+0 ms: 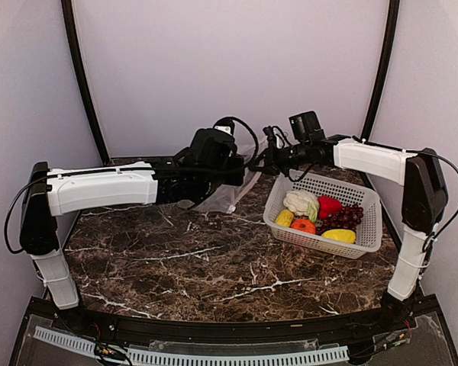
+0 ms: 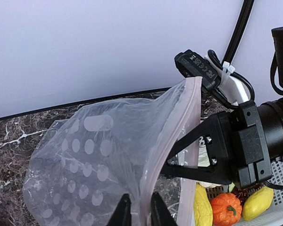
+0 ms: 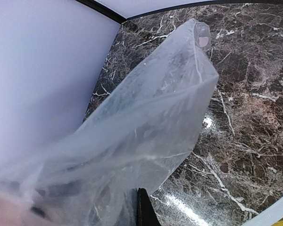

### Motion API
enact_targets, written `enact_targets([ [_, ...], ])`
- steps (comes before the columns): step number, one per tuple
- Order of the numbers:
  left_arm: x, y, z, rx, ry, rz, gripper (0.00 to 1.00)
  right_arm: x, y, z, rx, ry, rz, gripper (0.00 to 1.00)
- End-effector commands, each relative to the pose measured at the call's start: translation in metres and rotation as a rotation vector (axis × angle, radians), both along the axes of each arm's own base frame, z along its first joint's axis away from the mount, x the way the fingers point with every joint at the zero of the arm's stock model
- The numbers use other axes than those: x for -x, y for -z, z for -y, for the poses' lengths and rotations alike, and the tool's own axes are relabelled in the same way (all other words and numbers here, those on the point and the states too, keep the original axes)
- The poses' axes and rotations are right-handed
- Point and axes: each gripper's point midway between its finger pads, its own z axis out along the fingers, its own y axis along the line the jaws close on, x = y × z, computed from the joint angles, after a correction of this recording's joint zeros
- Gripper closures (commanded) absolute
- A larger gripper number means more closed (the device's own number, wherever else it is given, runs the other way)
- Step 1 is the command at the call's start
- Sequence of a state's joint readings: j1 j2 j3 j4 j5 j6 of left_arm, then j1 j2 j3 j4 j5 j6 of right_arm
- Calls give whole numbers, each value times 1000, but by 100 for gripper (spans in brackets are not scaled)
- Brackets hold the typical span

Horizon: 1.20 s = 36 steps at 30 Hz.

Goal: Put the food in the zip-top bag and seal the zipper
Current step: Open the zipper food storage bag.

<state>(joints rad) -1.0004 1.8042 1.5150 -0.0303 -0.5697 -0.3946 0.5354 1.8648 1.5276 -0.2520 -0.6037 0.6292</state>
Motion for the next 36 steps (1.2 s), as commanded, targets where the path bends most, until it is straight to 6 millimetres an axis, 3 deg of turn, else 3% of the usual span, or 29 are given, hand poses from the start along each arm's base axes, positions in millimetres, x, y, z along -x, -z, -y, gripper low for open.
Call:
enact_targets([
  [1,-7,-8,1,-67,-4,12,81,8,-25,-16,-50,-48,70,100],
  [5,-14,9,9,-121,0,7,61,13,-30,-15,-33,-23,83,100],
  [9,-10,5,27,-82,95,19,45,9,-27,-8,5,23,84,100],
  [14,3,8,39,-64,174,-25,38,9,-27,-3,19,48,68,100],
  [21,20,27,31,-156,118,-58,37,10,-31,2,29,73,74,100],
  [26,11,41,6,-237,-25,-41,42,17,-30,-1,12,55,49,100],
  [36,-15,32,7,-348,-109,134,47,28,-21,-2,9,25,35,100],
])
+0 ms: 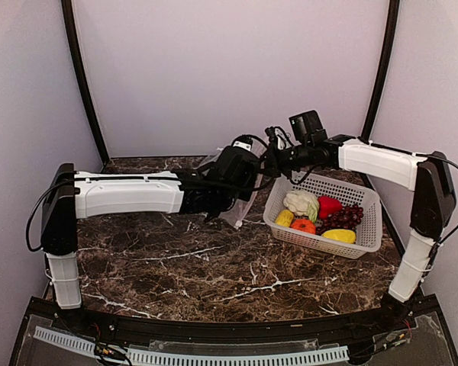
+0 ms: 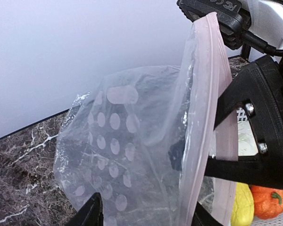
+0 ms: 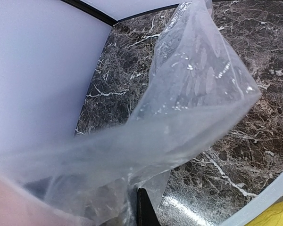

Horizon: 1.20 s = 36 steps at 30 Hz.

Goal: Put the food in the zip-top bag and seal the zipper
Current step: Open the zipper food storage bag.

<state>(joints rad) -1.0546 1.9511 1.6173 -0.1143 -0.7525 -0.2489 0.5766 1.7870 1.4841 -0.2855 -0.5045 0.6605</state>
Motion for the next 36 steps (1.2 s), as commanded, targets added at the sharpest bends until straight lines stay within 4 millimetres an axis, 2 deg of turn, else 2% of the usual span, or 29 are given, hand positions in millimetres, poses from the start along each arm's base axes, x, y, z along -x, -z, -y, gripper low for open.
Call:
enact_targets([
  [1,-14,-2,-5,-78,-42,91,47,11,-10,-5,-27,-32,29,100],
  [4,-19,-2,-6,-85,-47,95,54,10,-1,-4,-11,-27,29,100],
  [7,-19,-9,-15,-99,-76,112,68,5,10,1,28,1,35,100],
  [8,-19,-12,-16,-93,-82,122,75,3,15,5,50,21,41,100],
  [10,-17,-21,-24,-78,-94,143,83,-2,25,15,104,76,48,100],
  [12,-12,-36,-34,-56,-104,165,88,-7,31,27,160,126,72,100],
  [13,-11,-34,-39,-68,-113,167,89,-8,33,32,183,147,85,100],
  [16,-4,-43,-55,-73,-127,173,98,-13,29,41,227,167,147,100],
  [22,2,-42,-80,-42,-131,143,99,-11,9,43,244,120,254,95],
  [25,3,-37,-86,-27,-98,109,99,3,-3,29,170,6,301,88],
  [28,6,-37,-80,-19,-24,89,99,38,-30,1,-7,-246,377,76],
  [30,6,-37,-77,-38,11,82,99,61,-51,-11,-105,-400,430,67],
  [32,6,-31,-80,-71,31,52,99,75,-68,-12,-138,-487,484,59],
  [36,0,-25,-96,-77,43,16,99,96,-82,2,-70,-597,622,42],
])
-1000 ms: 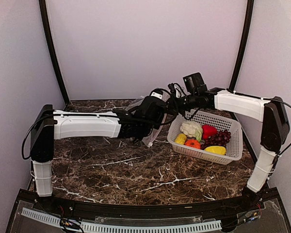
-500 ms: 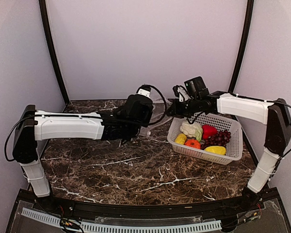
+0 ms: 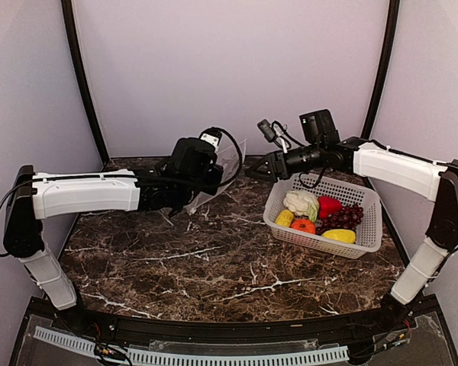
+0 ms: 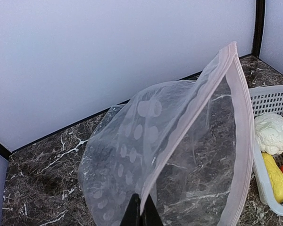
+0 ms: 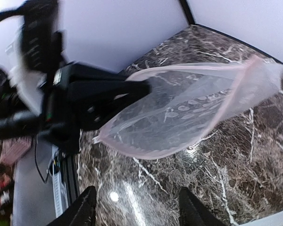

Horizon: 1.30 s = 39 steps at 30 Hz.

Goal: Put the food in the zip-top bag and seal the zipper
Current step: Open the zipper food storage bag, then pick up the fake vegetable from the bin.

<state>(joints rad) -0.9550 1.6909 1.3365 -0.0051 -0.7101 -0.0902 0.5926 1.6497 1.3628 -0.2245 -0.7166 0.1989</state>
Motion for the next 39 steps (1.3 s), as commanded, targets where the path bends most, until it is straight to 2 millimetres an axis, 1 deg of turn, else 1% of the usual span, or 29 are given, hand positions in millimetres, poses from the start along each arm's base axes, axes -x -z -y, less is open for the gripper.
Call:
enact_targets([
  [1,3,-3,-20,-12,47,-43,99,40,-48,12,-22,-220,248,40],
  [2,1,2,-25,-19,51,-52,99,43,-46,17,6,-228,269,39],
  [3,1,0,-28,-14,55,-49,99,45,-44,22,37,-231,297,38],
  [4,0,3,-32,-17,61,-54,99,44,-40,28,72,-223,322,38],
  [6,0,4,-35,-9,72,-64,99,40,-29,40,154,-205,380,37],
  [8,3,3,-34,7,96,-86,99,29,-12,54,263,-161,432,37],
  [9,5,3,-33,21,109,-97,99,22,-1,63,321,-140,449,37],
  [12,12,8,-32,44,132,-123,99,4,27,86,470,-94,491,39],
  [16,18,19,-27,66,158,-167,99,-24,70,117,672,-23,449,42],
  [19,18,20,-25,69,167,-179,99,-37,93,134,770,8,425,42],
  [23,16,28,-27,53,153,-187,99,-51,114,147,869,43,435,41],
  [26,17,32,-23,54,164,-204,99,-54,124,152,917,33,438,37],
  [28,17,34,-23,56,165,-211,99,-56,131,155,941,20,440,27],
  [30,18,35,-22,56,166,-216,99,-59,137,162,990,30,441,18],
  [33,17,38,-21,51,166,-222,99,-58,145,166,1024,10,451,10],
  [36,17,36,-22,55,166,-223,99,-62,153,173,1089,20,485,10],
  [39,18,37,-22,54,166,-224,99,-66,161,177,1130,30,505,16],
])
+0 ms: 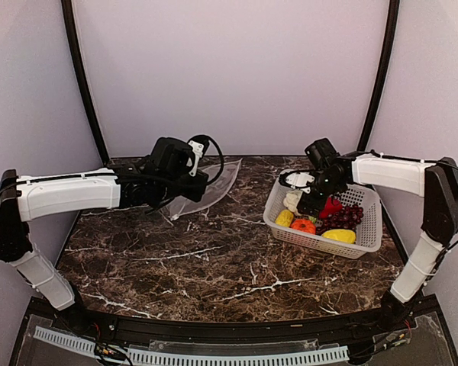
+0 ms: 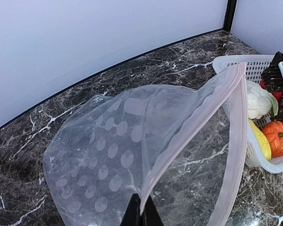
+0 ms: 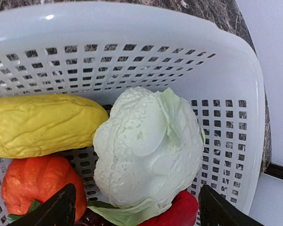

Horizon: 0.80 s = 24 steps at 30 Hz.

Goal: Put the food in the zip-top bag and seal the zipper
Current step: Pick up the fake vegetable from the bin.

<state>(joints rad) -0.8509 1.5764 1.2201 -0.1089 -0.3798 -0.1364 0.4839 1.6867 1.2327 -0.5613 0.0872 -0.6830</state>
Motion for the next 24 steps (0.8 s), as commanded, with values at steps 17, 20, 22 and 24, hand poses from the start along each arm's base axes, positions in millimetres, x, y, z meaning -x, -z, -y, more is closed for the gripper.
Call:
enact_targets([
  [17,4,3,-1,-3,6,-22,99,-30,56,10,233,38,144,17],
  [20,4,2,-1,-1,7,-21,99,-35,55,13,247,56,172,27],
  [22,4,2,-1,-2,7,-20,99,-35,50,13,236,61,181,35],
  [24,4,2,-1,-3,6,-18,99,-32,41,11,208,65,182,44],
])
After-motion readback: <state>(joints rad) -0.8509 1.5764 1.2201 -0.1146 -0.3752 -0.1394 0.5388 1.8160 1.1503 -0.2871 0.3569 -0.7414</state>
